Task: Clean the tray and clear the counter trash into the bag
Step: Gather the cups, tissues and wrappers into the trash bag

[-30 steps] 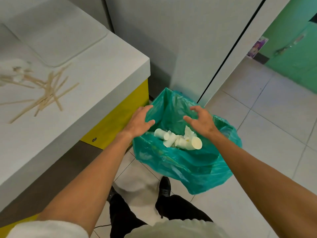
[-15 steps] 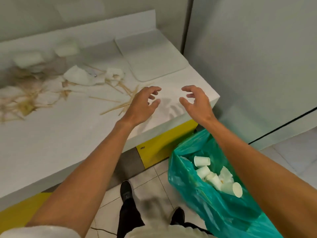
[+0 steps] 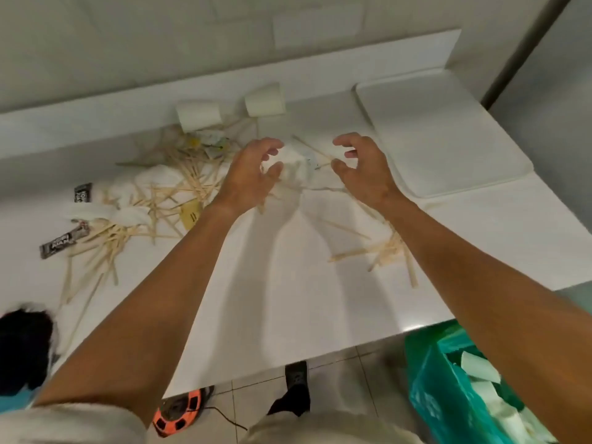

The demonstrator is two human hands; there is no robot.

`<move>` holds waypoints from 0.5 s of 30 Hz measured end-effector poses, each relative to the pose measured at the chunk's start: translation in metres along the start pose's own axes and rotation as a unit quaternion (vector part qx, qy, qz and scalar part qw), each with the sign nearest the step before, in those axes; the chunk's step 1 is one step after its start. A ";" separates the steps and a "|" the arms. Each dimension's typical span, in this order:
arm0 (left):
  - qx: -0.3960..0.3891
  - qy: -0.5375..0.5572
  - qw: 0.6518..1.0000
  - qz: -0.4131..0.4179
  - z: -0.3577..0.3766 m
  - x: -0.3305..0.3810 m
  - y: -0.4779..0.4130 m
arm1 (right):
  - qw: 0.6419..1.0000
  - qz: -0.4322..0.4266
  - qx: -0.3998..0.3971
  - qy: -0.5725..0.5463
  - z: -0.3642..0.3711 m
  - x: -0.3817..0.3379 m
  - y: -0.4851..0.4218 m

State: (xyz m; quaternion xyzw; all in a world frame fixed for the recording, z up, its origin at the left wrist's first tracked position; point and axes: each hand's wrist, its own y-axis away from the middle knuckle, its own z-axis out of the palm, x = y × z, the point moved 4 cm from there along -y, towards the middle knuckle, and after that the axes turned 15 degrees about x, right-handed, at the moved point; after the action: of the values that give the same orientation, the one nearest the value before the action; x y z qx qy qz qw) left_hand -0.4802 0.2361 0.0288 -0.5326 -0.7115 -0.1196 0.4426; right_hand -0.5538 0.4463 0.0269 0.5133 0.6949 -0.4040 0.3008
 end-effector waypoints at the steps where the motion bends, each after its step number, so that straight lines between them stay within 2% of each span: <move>1: 0.000 -0.012 1.000 -0.006 -0.009 -0.013 -0.014 | 1.000 0.003 -0.003 0.003 0.018 -0.004 -0.012; 4: 0.012 -0.046 0.999 0.003 -0.029 -0.040 -0.048 | 1.000 0.000 -0.014 0.024 0.053 -0.012 -0.041; 7: 0.021 -0.132 0.991 0.009 -0.047 -0.062 -0.082 | 0.998 -0.003 -0.028 0.052 0.086 -0.018 -0.071; 11: 0.012 -0.266 0.964 0.016 -0.063 -0.089 -0.118 | 0.991 -0.019 -0.063 0.114 0.125 -0.021 -0.110; 15: 0.018 -0.336 0.940 0.058 -0.068 -0.113 -0.148 | 0.978 -0.072 -0.079 0.181 0.158 -0.025 -0.143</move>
State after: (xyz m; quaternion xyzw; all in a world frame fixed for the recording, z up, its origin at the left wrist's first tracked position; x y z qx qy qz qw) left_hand -0.5690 0.0590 0.0276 -0.5743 -0.7885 0.1046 0.1936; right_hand -0.6823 0.2759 0.0059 0.5015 0.8027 -0.2682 0.1798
